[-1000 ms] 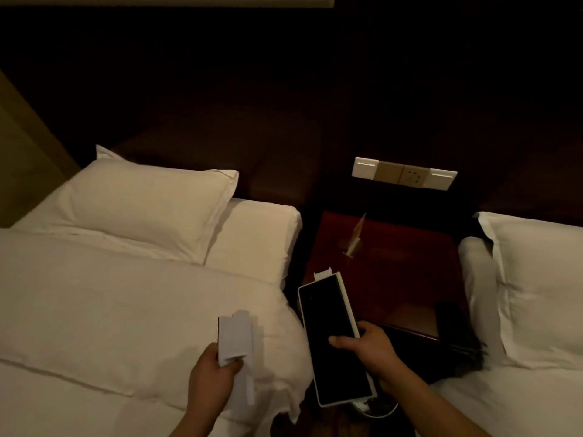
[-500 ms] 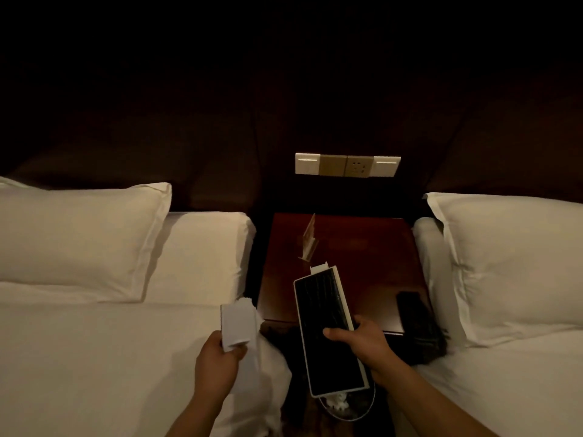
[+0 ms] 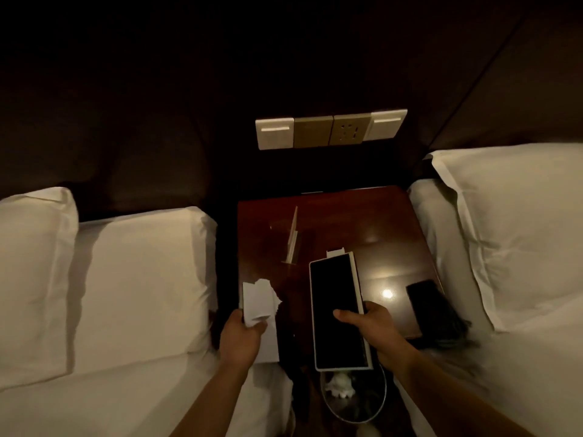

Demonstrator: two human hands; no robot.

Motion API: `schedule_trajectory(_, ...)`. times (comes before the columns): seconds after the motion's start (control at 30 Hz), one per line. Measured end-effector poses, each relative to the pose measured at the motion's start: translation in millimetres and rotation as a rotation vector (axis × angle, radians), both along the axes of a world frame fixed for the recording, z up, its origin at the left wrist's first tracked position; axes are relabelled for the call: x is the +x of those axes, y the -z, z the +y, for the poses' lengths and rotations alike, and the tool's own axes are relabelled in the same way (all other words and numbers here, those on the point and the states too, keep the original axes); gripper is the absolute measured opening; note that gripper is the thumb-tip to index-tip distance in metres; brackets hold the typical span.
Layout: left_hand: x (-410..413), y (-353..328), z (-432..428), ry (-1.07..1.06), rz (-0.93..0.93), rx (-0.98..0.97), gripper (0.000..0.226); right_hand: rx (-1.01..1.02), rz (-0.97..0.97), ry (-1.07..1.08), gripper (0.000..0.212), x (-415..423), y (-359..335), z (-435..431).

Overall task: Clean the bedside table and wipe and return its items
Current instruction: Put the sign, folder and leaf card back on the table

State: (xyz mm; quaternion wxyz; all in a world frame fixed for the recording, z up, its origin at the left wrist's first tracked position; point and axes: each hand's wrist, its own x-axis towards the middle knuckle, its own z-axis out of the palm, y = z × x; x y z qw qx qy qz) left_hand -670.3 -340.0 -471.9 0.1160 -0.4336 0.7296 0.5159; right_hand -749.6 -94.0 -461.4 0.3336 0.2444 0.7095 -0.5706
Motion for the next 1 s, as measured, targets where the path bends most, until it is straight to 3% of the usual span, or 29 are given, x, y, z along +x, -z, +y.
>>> schedule_trajectory(0.23,-38,67,-3,-0.043,-0.006,0.017,0.03,-0.039,-0.057,0.025,0.051,-40,67,0)
schedule_trajectory(0.43,-38,98,14,-0.153,-0.012,0.034,0.033,0.016,0.005,-0.05,0.052,-51,106,15)
schedule_trajectory(0.6,-28,97,34,-0.071,0.028,-0.109,0.049,0.27,0.254,-0.249,0.051,-39,114,30)
schedule_trajectory(0.73,-23,91,41,0.026,-0.078,-0.236,0.075,0.404,0.517,-0.303,0.055,-27,110,37)
schedule_trajectory(0.87,-24,85,40,0.122,0.033,-0.355,0.073,0.583,0.691,-0.479,0.06,-20,110,31)
schedule_trajectory(1.0,-44,84,35,0.163,0.177,-0.334,0.064,0.578,0.728,-0.521,0.066,-11,119,23)
